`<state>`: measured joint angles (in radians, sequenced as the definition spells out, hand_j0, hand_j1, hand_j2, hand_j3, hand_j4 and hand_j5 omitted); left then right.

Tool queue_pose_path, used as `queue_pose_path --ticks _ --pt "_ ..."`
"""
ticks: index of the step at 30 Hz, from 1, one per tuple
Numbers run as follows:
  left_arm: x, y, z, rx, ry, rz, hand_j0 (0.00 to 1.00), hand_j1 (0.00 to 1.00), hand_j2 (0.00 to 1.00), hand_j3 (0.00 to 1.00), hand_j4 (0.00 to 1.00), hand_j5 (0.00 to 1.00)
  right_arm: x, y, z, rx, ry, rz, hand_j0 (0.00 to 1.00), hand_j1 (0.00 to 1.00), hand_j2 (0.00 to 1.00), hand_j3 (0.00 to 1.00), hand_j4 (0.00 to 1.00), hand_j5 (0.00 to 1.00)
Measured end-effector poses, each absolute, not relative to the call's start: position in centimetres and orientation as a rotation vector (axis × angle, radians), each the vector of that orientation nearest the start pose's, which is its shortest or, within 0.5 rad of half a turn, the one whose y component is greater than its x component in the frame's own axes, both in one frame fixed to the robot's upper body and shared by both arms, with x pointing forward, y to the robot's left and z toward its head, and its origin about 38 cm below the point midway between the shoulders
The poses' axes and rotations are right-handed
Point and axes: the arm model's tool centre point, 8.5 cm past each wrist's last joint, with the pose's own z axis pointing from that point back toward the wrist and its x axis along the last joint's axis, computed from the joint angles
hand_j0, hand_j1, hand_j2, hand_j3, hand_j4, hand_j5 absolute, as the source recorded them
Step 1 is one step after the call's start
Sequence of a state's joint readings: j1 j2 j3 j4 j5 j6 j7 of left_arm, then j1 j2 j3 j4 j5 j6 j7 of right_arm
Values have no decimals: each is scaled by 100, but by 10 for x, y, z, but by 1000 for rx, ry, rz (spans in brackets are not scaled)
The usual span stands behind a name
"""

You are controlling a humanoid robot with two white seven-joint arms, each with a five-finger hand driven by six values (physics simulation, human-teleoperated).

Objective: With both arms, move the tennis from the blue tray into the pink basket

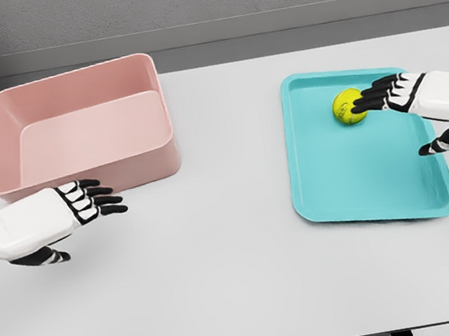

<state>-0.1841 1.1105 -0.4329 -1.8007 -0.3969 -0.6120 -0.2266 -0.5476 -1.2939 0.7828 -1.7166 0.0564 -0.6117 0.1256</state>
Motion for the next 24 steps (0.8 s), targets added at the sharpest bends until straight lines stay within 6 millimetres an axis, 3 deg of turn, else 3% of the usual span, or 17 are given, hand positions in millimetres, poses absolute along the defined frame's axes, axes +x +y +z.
queue_pose_path --ticks 5,9,17,24 --pt "325 329 204 354 -1541 -2096 100 100 100 100 100 100 356 -353 258 -334 -1624 1930 100 100 100 100 100 100" --pt "325 329 204 355 -1542 -2097 100 100 100 100 100 100 390 -346 267 -411 -1629 1955 100 100 100 100 100 100" --pt "325 329 204 355 -1541 -2098 100 100 100 100 100 100 450 -337 231 -379 -1498 1916 100 100 100 100 100 100" --pt "325 329 204 354 -1539 -2099 100 100 100 100 100 100 478 -344 208 -399 -1414 1860 100 100 100 100 100 100"
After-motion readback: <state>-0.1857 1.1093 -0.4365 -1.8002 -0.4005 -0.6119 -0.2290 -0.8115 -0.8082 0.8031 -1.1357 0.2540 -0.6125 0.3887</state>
